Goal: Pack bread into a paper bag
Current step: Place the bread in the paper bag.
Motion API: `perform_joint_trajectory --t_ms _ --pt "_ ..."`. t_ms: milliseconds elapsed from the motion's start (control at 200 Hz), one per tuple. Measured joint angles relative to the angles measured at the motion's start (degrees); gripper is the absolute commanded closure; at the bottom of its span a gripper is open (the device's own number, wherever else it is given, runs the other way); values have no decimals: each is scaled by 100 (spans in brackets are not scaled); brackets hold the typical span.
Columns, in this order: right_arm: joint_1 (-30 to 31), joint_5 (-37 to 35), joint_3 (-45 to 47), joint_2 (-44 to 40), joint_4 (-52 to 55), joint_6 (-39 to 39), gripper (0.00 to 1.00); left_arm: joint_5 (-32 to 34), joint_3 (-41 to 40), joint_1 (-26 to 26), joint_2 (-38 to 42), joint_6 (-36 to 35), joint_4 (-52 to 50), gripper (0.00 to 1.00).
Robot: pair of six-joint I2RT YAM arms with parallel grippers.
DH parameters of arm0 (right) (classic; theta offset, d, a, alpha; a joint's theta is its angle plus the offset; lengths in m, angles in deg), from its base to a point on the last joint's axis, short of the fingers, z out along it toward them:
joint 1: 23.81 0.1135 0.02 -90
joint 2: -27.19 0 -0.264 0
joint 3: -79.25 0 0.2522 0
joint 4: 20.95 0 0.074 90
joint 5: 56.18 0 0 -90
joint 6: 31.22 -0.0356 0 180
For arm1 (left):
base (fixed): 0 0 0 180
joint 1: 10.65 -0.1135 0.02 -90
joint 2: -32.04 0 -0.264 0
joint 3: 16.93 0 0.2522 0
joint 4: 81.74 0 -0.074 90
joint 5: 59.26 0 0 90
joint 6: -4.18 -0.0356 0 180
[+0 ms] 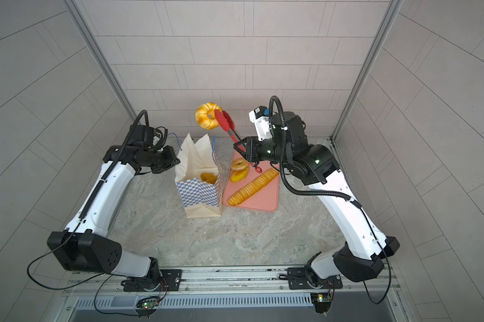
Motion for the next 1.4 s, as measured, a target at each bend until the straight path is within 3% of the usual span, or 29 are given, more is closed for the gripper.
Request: perform_joint_trajectory --t_ms 335,756,1401 --pt "636 -393 -160 251 247 302 69 -13 83 -2 -42 -7 -4 100" --pt "990 -697 520 210 505 437 68 -125 85 -79 -101 2 4 100" --pt "1080 -887 1029 -33 588 459 52 -184 85 -114 -127 4 48 100"
